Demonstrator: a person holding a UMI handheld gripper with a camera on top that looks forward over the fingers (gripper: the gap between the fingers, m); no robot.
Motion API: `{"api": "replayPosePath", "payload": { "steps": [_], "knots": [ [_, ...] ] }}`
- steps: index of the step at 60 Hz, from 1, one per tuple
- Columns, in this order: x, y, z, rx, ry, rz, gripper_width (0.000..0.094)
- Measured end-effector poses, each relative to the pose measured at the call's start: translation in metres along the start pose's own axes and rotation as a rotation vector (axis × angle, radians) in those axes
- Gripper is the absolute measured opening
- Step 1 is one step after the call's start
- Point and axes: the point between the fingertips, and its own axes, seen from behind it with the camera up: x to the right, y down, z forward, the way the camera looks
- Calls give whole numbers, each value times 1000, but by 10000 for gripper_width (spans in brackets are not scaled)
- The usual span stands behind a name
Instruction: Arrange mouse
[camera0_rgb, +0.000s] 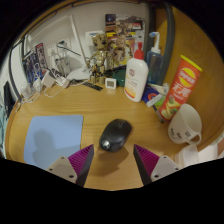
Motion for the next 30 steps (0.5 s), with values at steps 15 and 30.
{"api": "replayPosePath", "payload": {
  "steps": [15, 30],
  "knots": [
    [-11, -39, 44, -37, -58, -35, 613],
    [-24, -61, 65, -46, -95, -92, 470]
  ]
}}
